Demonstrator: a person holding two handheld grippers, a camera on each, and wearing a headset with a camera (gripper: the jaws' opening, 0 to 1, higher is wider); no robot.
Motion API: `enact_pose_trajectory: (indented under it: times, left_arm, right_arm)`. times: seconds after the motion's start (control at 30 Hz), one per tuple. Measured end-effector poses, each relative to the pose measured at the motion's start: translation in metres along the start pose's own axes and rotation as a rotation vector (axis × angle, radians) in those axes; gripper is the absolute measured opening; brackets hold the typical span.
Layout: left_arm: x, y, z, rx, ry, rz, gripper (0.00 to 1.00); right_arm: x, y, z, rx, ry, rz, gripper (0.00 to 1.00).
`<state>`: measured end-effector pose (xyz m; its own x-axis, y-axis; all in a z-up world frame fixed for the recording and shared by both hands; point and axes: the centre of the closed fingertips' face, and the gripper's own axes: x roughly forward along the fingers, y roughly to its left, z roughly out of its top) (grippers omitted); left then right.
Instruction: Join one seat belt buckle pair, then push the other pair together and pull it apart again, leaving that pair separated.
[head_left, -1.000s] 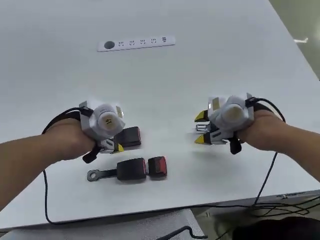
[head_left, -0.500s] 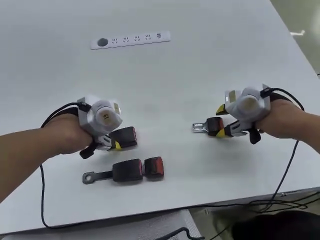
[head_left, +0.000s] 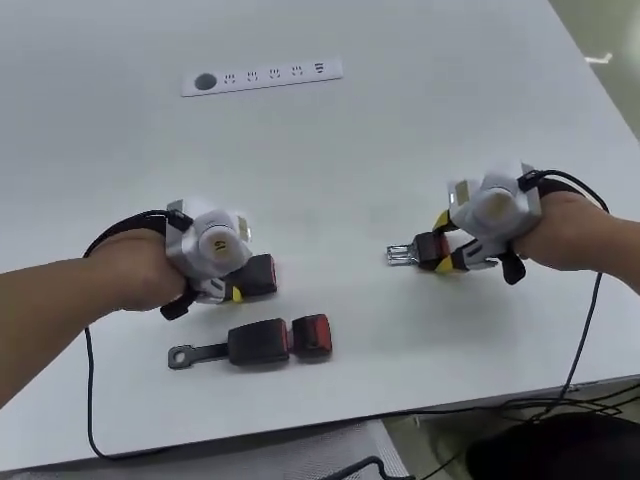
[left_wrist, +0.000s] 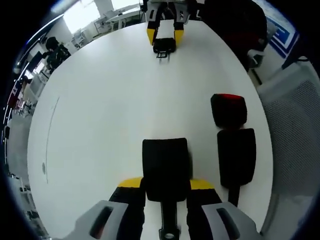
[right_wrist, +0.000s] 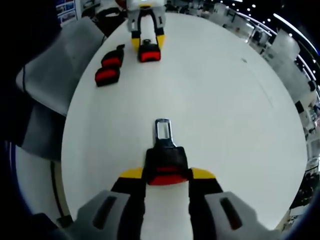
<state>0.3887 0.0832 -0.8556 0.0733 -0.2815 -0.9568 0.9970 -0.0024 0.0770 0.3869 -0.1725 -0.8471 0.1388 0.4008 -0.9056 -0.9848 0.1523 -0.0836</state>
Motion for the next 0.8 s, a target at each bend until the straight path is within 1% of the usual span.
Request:
enact_pose_trajectory:
  times: [0.03, 0.07, 0.1, 0.23, 0.33, 0.43, 0.5, 0.57, 0.6, 0.73, 0.8]
  left_arm:
    - [0.000, 0.000, 0.000, 0.006, 0.004, 0.002, 0.32]
    - [0.000, 0.000, 0.000, 0.000, 0.002, 0.000, 0.32]
    - [-0.001, 0.001, 0.000, -0.018, 0.002, 0.000, 0.32]
    - [0.000, 0.002, -0.001, -0.035, -0.009, -0.002, 0.32]
    - [0.001, 0.002, -0.001, -0.041, 0.008, 0.000, 0.32]
    - [0.002, 0.003, -0.003, -0.041, 0.012, -0.005, 0.32]
    - [0.002, 0.003, -0.003, -0.041, 0.005, -0.011, 0.32]
    - [0.002, 0.001, -0.002, -0.044, 0.000, -0.012, 0.32]
    - [0.002, 0.001, -0.001, -0.048, 0.001, -0.012, 0.32]
    - [0.001, -0.001, 0.000, -0.045, 0.012, -0.012, 0.32]
    - [0.001, -0.002, 0.000, -0.048, 0.013, -0.012, 0.32]
  right_arm:
    - [0.001, 0.001, 0.002, -0.005, 0.001, -0.002, 0.32]
    - [0.002, 0.002, 0.005, -0.009, 0.001, -0.002, 0.32]
    - [0.003, 0.003, 0.008, -0.011, -0.003, -0.001, 0.32]
    - [0.011, 0.008, 0.024, -0.019, -0.026, 0.001, 0.32]
    - [0.016, 0.010, 0.037, -0.014, -0.042, -0.003, 0.32]
    - [0.022, 0.014, 0.050, -0.015, -0.058, 0.004, 0.32]
    - [0.029, 0.017, 0.063, -0.013, -0.066, 0.000, 0.32]
    - [0.034, 0.018, 0.077, -0.001, -0.089, 0.007, 0.32]
    - [0.037, 0.019, 0.082, -0.003, -0.091, 0.010, 0.32]
    - [0.049, 0.021, 0.103, -0.034, -0.098, 0.017, 0.31]
    - [0.054, 0.021, 0.111, -0.043, -0.097, 0.017, 0.31]
